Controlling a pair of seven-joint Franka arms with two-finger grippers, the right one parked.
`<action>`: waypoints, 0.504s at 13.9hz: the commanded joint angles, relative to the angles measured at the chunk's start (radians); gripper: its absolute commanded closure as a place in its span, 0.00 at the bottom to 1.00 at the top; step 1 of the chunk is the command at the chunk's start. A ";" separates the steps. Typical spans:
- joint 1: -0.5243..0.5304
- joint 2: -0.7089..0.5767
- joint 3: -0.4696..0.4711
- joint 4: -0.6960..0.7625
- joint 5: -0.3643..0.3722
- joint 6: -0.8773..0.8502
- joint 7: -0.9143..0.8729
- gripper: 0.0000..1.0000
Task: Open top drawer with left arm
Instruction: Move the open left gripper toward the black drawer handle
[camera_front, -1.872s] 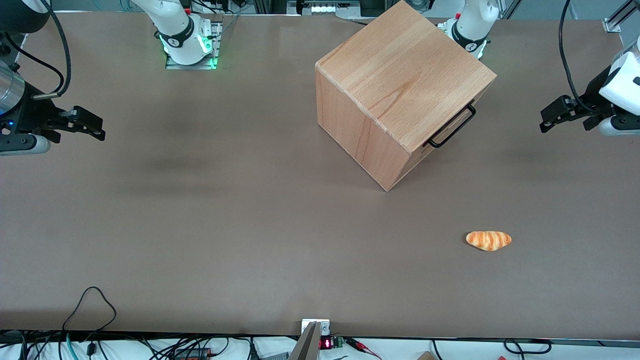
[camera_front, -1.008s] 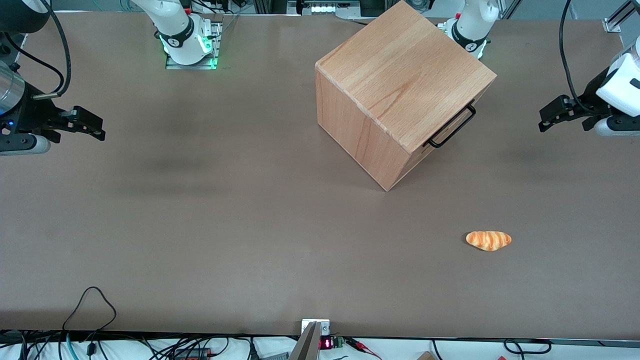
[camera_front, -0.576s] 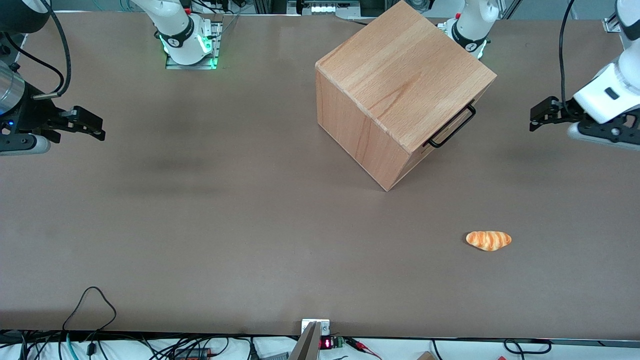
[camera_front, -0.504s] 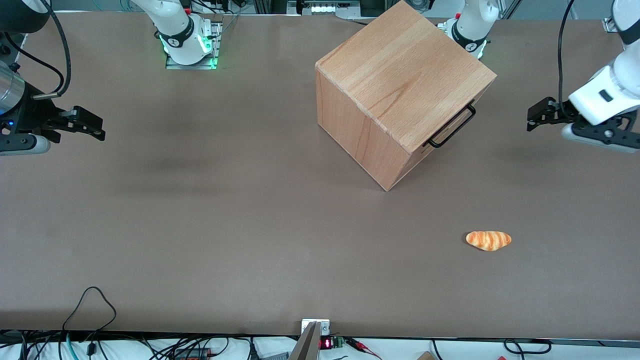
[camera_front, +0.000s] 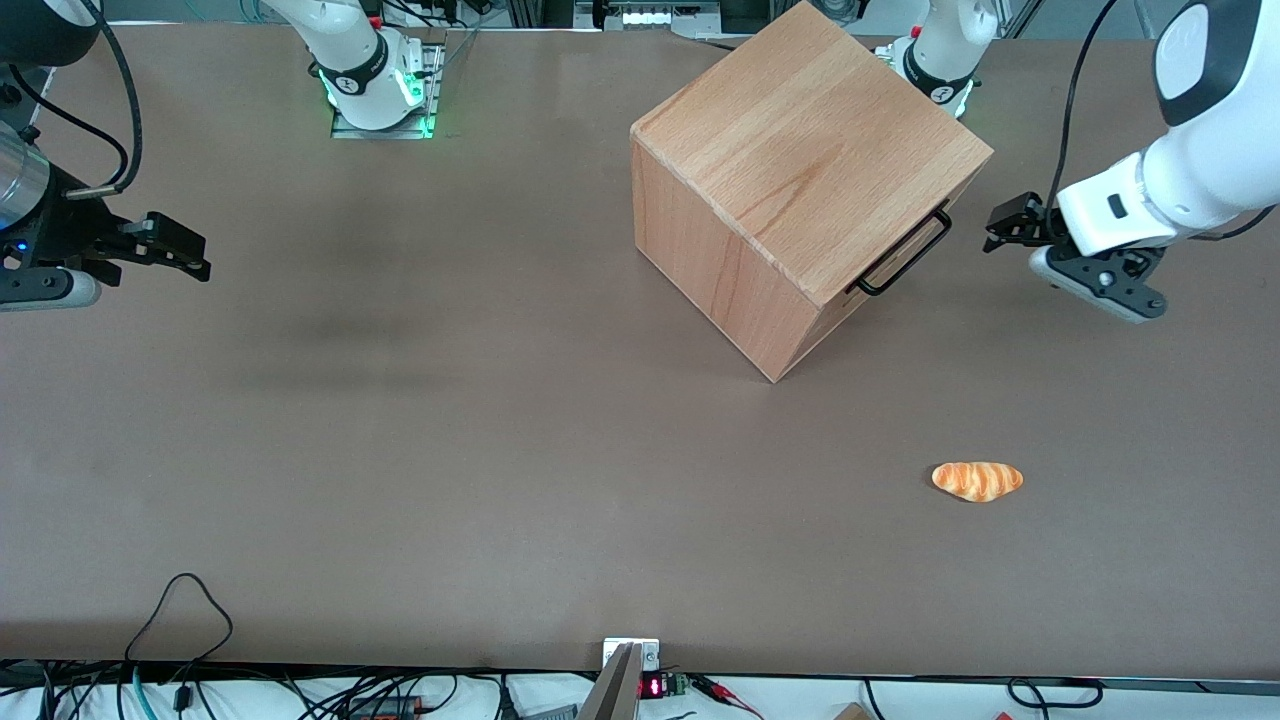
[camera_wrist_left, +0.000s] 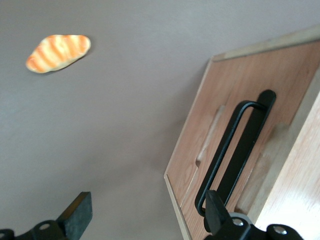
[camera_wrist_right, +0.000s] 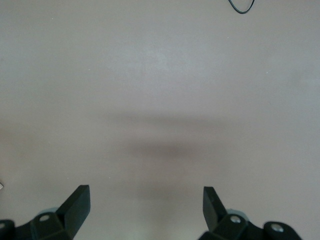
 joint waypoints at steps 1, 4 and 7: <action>0.002 -0.001 -0.008 -0.031 -0.035 0.018 0.058 0.00; 0.002 0.000 -0.036 -0.078 -0.040 0.067 0.071 0.00; 0.002 0.012 -0.041 -0.108 -0.051 0.104 0.120 0.00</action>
